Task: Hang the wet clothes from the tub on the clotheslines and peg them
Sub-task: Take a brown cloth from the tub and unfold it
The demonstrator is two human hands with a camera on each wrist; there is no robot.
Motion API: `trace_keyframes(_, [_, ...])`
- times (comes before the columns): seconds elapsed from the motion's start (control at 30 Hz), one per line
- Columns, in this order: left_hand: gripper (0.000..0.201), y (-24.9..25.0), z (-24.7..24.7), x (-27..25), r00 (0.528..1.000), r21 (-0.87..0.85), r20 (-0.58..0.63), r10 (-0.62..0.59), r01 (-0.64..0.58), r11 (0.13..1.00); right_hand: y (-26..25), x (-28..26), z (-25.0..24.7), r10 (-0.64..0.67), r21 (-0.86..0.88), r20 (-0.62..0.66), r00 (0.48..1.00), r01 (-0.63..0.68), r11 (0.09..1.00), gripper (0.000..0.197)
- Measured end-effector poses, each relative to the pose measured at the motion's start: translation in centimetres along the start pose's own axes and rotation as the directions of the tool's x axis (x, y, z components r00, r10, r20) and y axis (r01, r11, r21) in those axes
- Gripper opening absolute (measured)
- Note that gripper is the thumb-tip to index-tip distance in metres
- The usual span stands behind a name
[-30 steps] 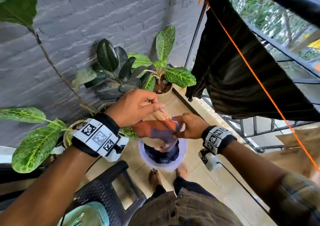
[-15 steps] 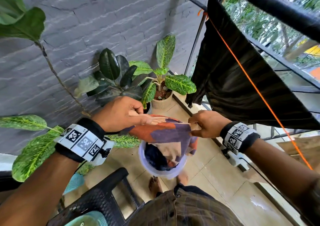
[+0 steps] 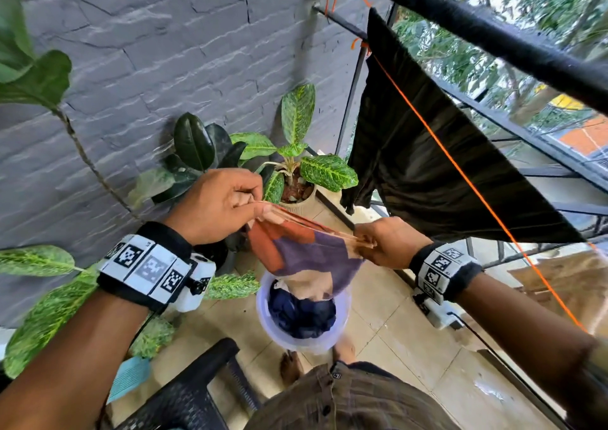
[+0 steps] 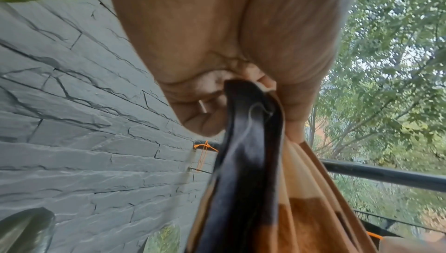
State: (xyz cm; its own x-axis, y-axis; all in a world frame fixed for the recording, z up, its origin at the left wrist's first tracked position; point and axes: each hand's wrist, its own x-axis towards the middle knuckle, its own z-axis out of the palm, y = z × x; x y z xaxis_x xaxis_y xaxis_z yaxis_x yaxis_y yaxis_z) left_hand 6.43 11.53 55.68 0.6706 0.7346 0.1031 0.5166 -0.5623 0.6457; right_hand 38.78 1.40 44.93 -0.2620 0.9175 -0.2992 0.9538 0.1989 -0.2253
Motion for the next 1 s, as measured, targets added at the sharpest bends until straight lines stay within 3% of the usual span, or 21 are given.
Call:
trace_keyframes(0.2, [0.030, -0.6, -0.4, 0.5, 0.994, -0.041, -0.103, 0.024, -0.029, 0.999, -0.9, -0.9, -1.6, 0.128, 0.094, -0.159, 0.979, -0.114, 0.989, 0.016])
trace_keyframes(0.3, [0.028, -0.6, -0.5, 0.8, 0.990, -0.068, -0.136, 0.026, -0.035, 0.997, -1.7, -1.7, -1.7, 0.099, 0.160, -0.208, 0.973, -0.066, 0.985, 0.023])
trace_keyframes(0.37, [0.025, -0.3, -0.6, 0.8, 0.987, -0.098, -0.157, 0.024, -0.040, 0.994, -2.0, -2.1, -1.6, 0.037, 0.162, -0.203, 0.978, -0.003, 0.987, 0.031])
trace_keyframes(0.43, [0.024, 0.2, -0.6, 0.8, 0.981, -0.111, -0.195, 0.022, -0.044, 0.993, -2.1, -2.3, -1.2, -0.004, 0.185, -0.169, 0.986, 0.035, 0.982, 0.027])
trace_keyframes(0.5, [0.025, 0.7, -0.5, 0.9, 0.972, -0.096, -0.229, 0.045, -0.069, 0.993, -2.3, -2.3, -0.4, 0.008, 0.186, -0.103, 0.995, 0.011, 0.982, 0.017])
trace_keyframes(0.67, [0.021, 1.7, -0.1, 0.8, 0.963, -0.067, -0.246, 0.109, -0.129, 0.989, -2.9, -2.4, 1.2, 0.070, 0.099, 0.012, 0.998, -0.070, 0.993, 0.024])
trace_keyframes(0.8, [0.028, 1.5, -0.7, 0.1, 0.961, -0.060, -0.255, 0.109, -0.128, 0.990, -3.2, -2.4, 2.4, 0.118, 0.058, -0.024, 0.993, -0.116, 0.991, 0.018])
trace_keyframes(1.0, [0.026, 0.3, -1.5, -1.1, 0.961, -0.073, -0.264, 0.082, -0.105, 0.992, -2.1, -2.9, 2.5, 0.183, 0.006, -0.058, 0.981, -0.183, 0.983, 0.030])
